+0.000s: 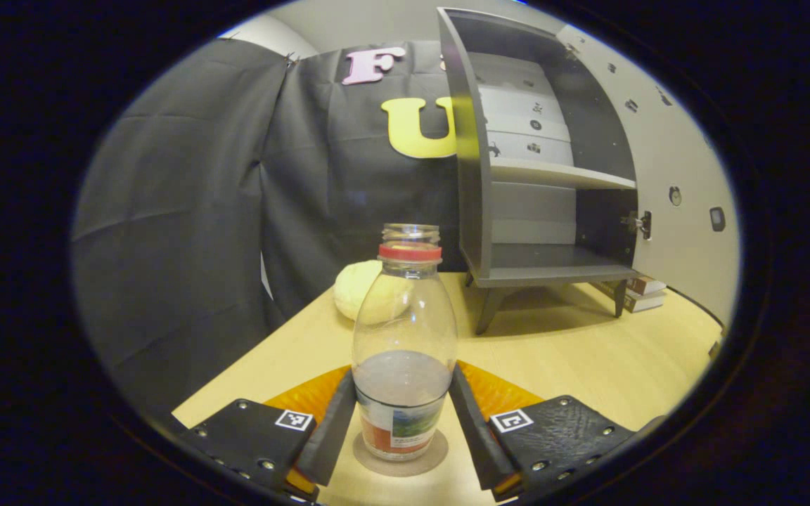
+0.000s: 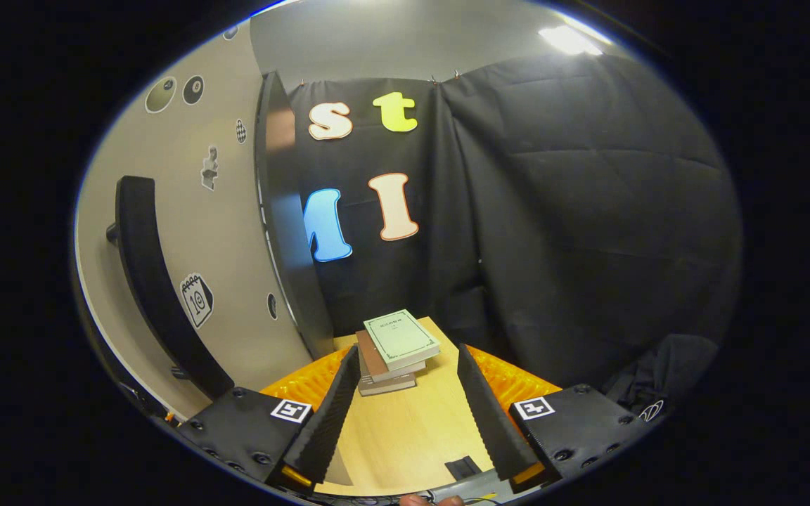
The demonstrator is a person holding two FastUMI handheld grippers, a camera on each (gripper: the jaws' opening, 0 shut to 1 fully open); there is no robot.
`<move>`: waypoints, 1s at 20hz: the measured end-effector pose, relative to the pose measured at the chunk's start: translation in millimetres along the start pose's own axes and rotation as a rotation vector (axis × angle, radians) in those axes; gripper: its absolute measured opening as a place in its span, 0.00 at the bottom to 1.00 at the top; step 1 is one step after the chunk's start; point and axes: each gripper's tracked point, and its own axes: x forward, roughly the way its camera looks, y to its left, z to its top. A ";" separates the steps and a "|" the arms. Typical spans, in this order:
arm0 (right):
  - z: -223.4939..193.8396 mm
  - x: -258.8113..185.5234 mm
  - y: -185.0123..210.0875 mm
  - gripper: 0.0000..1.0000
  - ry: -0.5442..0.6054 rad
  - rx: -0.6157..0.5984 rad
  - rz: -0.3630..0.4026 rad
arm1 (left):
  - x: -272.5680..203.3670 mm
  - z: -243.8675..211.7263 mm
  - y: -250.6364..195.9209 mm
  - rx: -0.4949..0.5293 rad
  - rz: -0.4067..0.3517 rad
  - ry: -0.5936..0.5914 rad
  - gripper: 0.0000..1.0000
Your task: Open the cabinet door with the right hand, grasp the bottle in the cabinet with the left hand and place it on the coaster, then close the cabinet door with the right hand.
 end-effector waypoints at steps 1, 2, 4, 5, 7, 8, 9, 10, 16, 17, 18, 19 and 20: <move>-0.7 0.4 1.7 0.89 0.002 -0.002 0.004 | -1.4 -2.9 0.4 -0.001 0.010 0.008 0.74; -1.3 0.5 2.4 0.89 0.002 -0.004 0.007 | -1.7 -4.8 0.8 0.004 0.023 0.006 0.74; -4.4 0.9 1.6 0.89 0.008 -0.012 0.004 | -4.2 -6.0 -0.4 0.015 0.029 0.018 0.78; -4.9 0.6 -1.8 0.89 0.007 -0.020 -0.008 | -4.4 -5.5 -1.9 0.020 0.026 0.024 0.79; -1.0 1.1 -7.0 0.89 -0.011 -0.031 -0.028 | -3.9 -6.6 -2.1 0.032 0.027 0.038 0.80; 0.9 1.0 -7.0 0.89 -0.016 -0.029 -0.027 | -5.5 -4.7 -2.9 0.029 0.024 0.040 0.83; 1.0 0.9 -6.5 0.89 -0.017 -0.027 -0.024 | -7.9 -2.3 -2.8 0.025 0.023 0.039 0.83; 1.3 1.1 -6.6 0.89 -0.018 -0.025 -0.022 | -6.9 -3.1 -1.9 0.022 0.026 0.041 0.82; -6.5 -1.4 -7.3 0.89 -0.008 -0.037 -0.015 | -18.5 -3.6 -9.8 0.012 0.004 0.070 0.87; -7.7 -1.7 -6.6 0.89 -0.007 -0.040 -0.014 | -21.6 -4.1 -12.1 0.018 0.001 0.074 0.87; -8.4 -1.9 -6.1 0.89 -0.007 -0.039 -0.011 | -24.0 -4.7 -12.0 0.021 -0.002 0.078 0.87; -9.2 -1.3 -5.5 0.89 -0.006 -0.035 -0.009 | -25.8 -6.2 -13.0 0.023 -0.004 0.085 0.84; -9.9 -0.8 -5.0 0.89 -0.004 -0.031 -0.006 | -27.4 -8.7 -11.5 0.023 -0.001 0.091 0.84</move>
